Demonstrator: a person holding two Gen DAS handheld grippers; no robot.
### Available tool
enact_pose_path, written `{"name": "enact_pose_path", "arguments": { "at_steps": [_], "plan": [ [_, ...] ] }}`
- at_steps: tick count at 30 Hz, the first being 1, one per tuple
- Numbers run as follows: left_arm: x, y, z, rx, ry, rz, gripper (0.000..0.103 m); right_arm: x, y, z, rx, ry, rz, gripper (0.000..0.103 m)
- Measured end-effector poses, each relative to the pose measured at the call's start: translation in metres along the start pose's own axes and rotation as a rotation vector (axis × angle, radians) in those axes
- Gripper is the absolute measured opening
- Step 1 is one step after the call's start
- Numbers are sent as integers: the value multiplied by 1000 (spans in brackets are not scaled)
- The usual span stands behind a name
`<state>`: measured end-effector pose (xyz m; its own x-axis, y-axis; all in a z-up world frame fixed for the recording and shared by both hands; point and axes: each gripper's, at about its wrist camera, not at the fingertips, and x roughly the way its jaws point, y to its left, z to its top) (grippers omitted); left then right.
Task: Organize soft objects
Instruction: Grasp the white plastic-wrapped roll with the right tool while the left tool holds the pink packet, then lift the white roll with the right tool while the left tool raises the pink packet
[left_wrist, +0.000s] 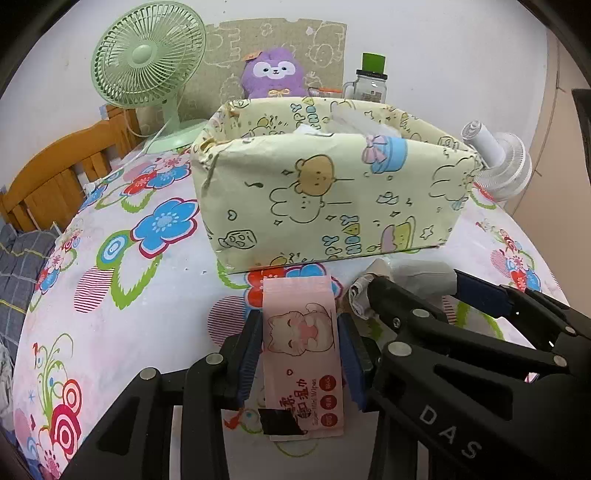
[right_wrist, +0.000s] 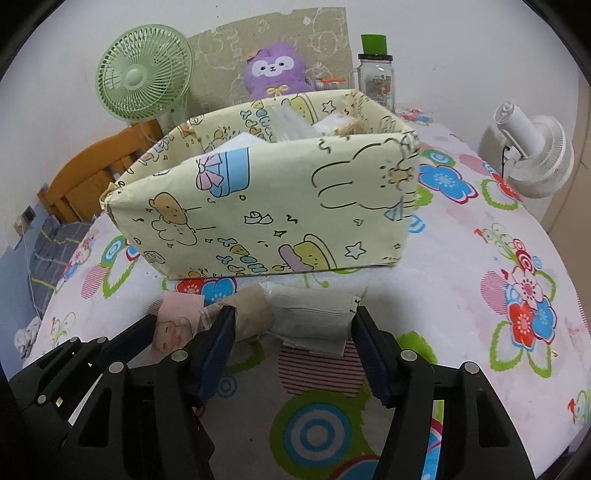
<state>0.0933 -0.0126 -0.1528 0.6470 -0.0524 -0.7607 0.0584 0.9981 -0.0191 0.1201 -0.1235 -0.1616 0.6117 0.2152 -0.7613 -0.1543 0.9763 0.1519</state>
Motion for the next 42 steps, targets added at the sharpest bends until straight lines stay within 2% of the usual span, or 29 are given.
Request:
{"name": "enact_pose_path", "arguments": {
  "at_steps": [23, 28, 31, 42],
  "plan": [
    [-41, -21, 10, 8, -76, -15, 40, -53, -12, 5, 17, -87, -5, 66],
    [-50, -22, 14, 8, -91, -20, 34, -64, -11, 9, 12, -103, -8, 66],
    [-55, -23, 16, 9, -101, -19, 33, -69, -10, 11, 11, -112, -7, 66],
    [-46, -19, 11, 1, -74, -17, 34, -61, -8, 9, 10, -96, -9, 66]
  ]
}}
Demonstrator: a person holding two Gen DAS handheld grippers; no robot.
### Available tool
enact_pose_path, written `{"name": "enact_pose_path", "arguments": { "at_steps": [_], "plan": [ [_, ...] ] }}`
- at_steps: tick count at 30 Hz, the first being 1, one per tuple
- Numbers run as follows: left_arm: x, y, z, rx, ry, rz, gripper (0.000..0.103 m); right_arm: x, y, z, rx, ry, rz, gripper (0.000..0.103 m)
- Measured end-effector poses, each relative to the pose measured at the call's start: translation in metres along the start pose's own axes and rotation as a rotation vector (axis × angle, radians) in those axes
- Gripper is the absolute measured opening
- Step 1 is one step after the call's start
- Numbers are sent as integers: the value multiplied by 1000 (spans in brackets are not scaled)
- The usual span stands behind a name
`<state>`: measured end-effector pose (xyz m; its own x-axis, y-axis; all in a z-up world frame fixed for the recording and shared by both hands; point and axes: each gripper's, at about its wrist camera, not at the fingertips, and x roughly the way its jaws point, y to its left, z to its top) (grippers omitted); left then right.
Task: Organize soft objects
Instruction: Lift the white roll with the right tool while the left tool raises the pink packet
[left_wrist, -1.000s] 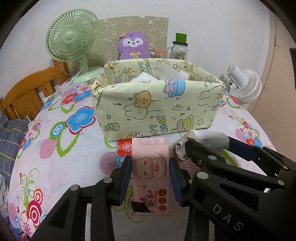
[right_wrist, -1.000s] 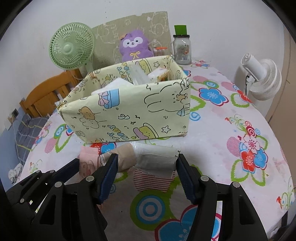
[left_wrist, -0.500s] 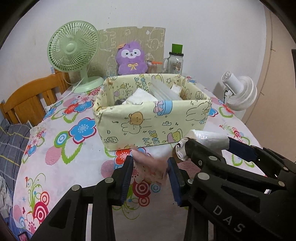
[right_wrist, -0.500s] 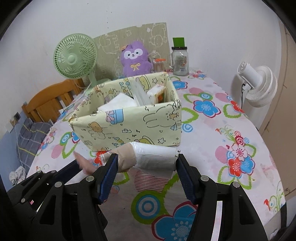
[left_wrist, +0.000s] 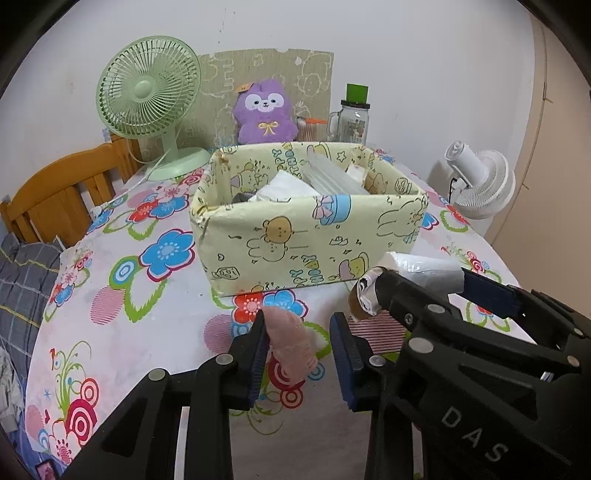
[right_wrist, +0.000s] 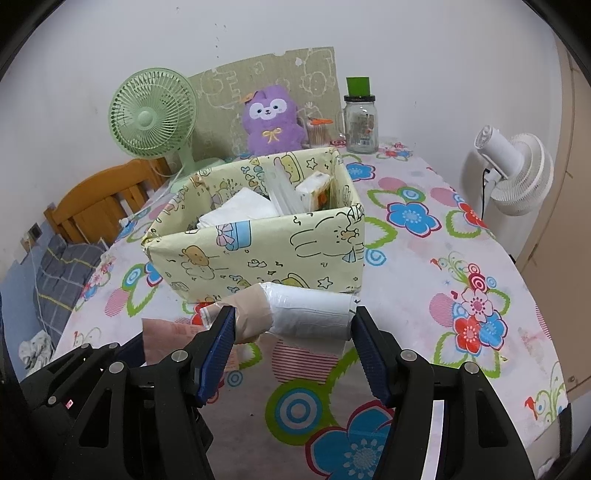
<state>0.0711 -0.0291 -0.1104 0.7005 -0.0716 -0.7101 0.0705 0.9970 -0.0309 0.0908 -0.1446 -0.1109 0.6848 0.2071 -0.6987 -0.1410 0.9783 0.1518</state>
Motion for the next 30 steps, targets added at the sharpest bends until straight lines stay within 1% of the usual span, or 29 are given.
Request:
{"name": "enact_pose_path", "arguments": {
  "at_steps": [2, 4, 6, 11, 14, 16, 17, 18, 21, 30],
  "plan": [
    [4, 2, -2, 0, 7, 3, 34, 4, 0, -1, 3, 6, 0, 66],
    [8, 4, -4, -6, 16, 7, 39, 10, 0, -3, 4, 17, 0, 66],
    [14, 8, -7, -14, 27, 19, 40, 14, 0, -4, 2, 25, 1, 66],
    [27, 18, -13, -34, 63, 30, 40, 26, 3, -6, 4, 44, 6, 66],
    [32, 19, -15, -37, 72, 23, 34, 31, 4, -7, 2, 53, 7, 66],
    [33, 20, -16, -46, 71, 13, 24, 34, 5, -8, -1, 59, 6, 66],
    [33, 20, -15, -50, 67, 5, 22, 35, 5, -8, -1, 60, 6, 66],
    [32, 20, -15, -50, 64, -3, 17, 35, 4, -8, -1, 62, 5, 66],
    [30, 18, -11, -48, 52, -7, 9, 37, 4, -7, 2, 65, 3, 66],
    [21, 9, -2, -29, 32, -15, 8, 26, 0, -2, 7, 47, 3, 66]
  ]
}}
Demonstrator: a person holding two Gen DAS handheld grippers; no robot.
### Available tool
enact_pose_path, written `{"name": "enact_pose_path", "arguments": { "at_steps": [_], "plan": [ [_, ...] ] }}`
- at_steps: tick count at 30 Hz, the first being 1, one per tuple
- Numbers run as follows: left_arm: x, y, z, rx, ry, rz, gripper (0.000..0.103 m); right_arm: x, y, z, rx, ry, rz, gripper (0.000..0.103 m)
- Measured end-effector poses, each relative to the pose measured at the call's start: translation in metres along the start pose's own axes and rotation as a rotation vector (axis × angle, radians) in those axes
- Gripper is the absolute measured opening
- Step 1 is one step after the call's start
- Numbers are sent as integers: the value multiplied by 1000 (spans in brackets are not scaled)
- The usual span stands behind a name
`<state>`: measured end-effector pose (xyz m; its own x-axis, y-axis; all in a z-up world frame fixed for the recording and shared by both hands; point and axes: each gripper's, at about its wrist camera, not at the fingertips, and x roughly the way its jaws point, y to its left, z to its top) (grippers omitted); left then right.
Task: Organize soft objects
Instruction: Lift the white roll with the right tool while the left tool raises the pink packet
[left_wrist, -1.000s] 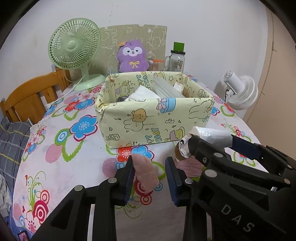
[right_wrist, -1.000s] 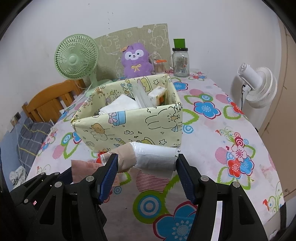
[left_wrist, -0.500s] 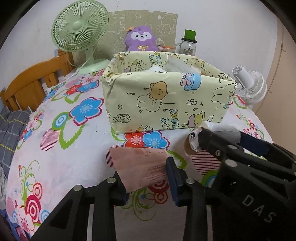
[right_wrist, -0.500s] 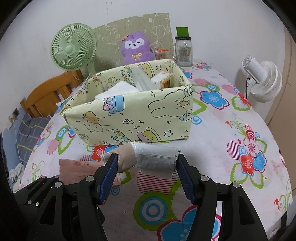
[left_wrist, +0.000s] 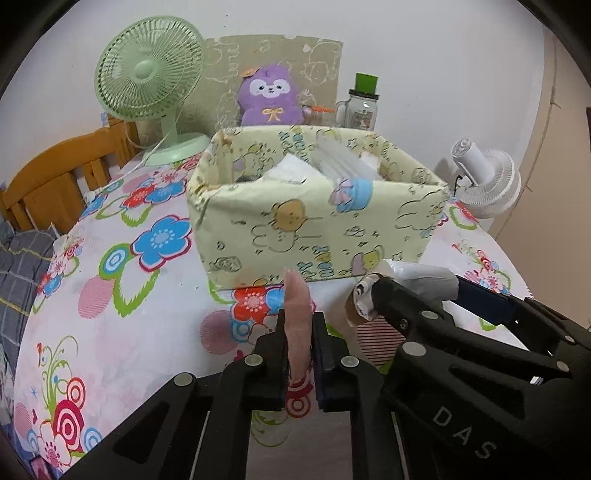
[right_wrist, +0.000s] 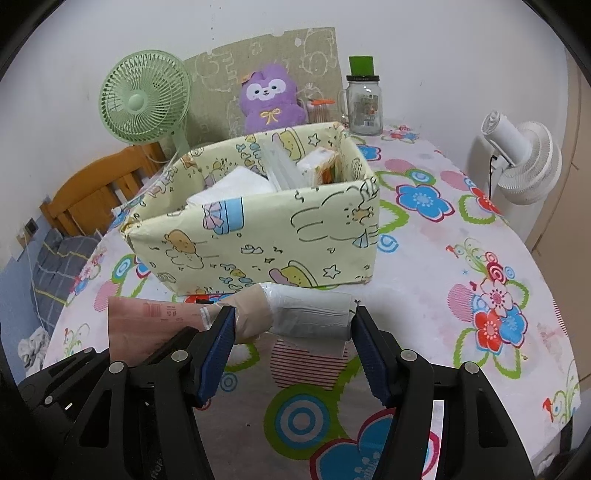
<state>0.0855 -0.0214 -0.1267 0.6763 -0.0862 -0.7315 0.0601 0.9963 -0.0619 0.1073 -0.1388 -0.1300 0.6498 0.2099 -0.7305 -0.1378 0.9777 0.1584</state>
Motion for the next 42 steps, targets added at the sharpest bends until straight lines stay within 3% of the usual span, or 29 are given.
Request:
{"name": "enact_pose_path", "arguments": {
  "at_steps": [28, 42],
  "plan": [
    [-54, -25, 35, 62, -121, 12, 8, -60, -2, 34, -23, -119, 5, 66],
    [-66, -25, 63, 69, -161, 10, 8, -71, 4, 63, -47, -157, 10, 67]
  ]
}}
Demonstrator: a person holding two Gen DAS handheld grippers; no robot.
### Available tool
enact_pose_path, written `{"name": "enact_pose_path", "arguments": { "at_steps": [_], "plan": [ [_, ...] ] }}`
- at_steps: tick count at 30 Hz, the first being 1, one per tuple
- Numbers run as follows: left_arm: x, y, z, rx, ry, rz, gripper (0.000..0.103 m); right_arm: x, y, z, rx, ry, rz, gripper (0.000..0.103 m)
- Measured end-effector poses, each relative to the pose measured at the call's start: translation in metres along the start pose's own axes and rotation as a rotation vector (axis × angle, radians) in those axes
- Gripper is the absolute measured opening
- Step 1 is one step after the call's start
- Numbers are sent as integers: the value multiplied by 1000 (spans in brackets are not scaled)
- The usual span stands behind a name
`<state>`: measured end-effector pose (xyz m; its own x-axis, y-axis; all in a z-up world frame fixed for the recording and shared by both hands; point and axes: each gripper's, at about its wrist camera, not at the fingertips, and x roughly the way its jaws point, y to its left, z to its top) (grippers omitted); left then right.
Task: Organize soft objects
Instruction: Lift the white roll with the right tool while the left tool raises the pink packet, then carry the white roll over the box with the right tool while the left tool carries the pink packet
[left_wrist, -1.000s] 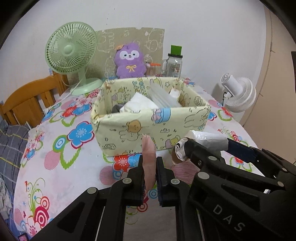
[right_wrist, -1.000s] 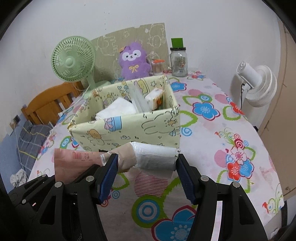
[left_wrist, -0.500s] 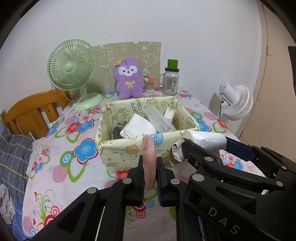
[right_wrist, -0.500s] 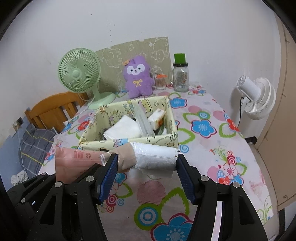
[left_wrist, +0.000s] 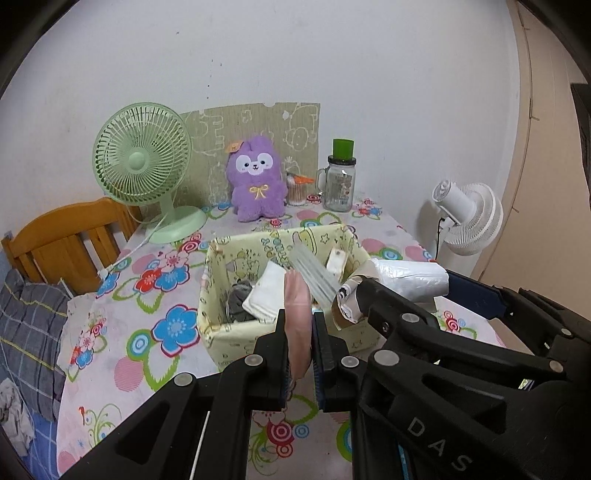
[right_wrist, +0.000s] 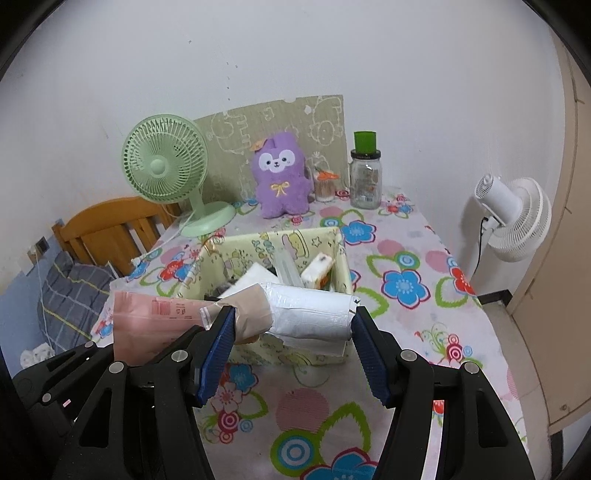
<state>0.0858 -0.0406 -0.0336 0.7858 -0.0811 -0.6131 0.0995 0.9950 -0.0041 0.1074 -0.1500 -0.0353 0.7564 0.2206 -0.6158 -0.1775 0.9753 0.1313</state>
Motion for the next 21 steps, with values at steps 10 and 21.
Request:
{"name": "enact_pose_path", "arguments": {
  "at_steps": [10, 21],
  "plan": [
    [5, 6, 19, 4, -15, 12, 8, 9, 3, 19, -2, -15, 13, 67],
    [22, 10, 38, 8, -21, 14, 8, 26, 2, 39, -2, -19, 18, 67]
  ]
}}
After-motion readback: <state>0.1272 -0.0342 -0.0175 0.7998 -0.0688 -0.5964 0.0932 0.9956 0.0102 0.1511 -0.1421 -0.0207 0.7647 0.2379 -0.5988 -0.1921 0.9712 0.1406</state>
